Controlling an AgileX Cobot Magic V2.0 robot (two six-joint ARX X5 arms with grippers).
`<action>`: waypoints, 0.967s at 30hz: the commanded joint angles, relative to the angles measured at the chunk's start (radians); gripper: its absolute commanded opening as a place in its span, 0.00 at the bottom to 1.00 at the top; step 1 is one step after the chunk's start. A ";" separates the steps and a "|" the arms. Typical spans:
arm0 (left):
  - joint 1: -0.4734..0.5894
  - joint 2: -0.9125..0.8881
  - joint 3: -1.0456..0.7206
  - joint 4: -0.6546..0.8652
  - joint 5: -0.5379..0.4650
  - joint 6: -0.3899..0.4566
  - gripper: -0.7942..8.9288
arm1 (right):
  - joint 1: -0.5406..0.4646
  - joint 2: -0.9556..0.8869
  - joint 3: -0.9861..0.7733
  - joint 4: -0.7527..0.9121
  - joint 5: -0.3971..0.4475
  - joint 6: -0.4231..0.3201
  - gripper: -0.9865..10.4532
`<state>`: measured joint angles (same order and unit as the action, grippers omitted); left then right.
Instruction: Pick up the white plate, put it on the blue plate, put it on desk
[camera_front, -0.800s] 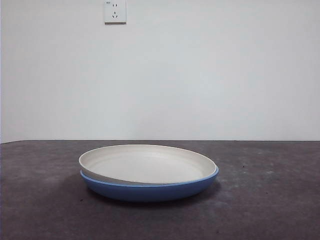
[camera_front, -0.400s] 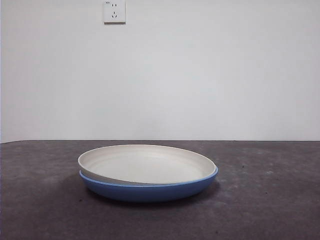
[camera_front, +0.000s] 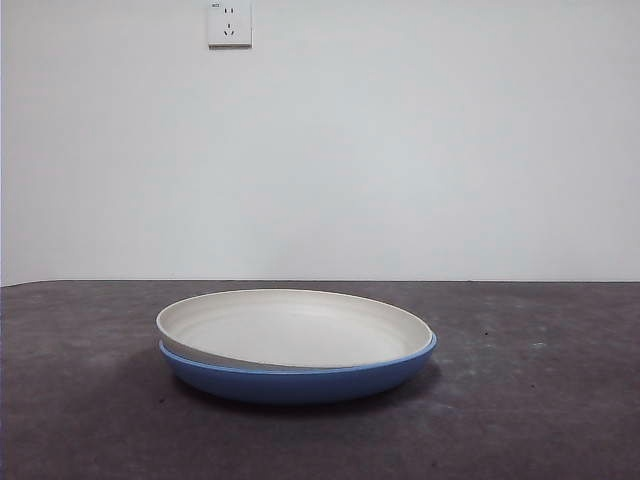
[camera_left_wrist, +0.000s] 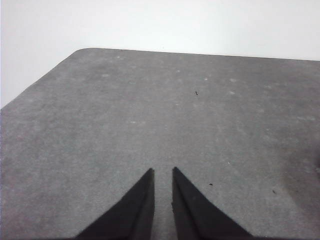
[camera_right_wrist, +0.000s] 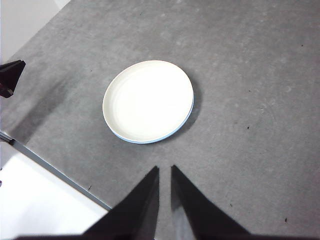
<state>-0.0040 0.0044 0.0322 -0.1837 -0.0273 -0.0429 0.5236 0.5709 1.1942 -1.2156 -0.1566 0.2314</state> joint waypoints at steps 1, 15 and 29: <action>0.001 -0.001 -0.021 -0.006 -0.002 0.008 0.14 | 0.007 0.007 0.016 0.011 0.001 -0.011 0.12; 0.001 -0.001 -0.021 -0.005 -0.002 0.008 0.14 | 0.007 0.007 0.016 0.011 0.001 -0.011 0.12; 0.001 -0.001 -0.021 -0.005 -0.002 0.008 0.14 | -0.389 -0.121 -0.298 0.484 0.031 -0.229 0.12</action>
<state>-0.0040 0.0044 0.0322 -0.1837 -0.0273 -0.0429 0.1707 0.4553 0.9577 -0.8417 -0.1299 0.0463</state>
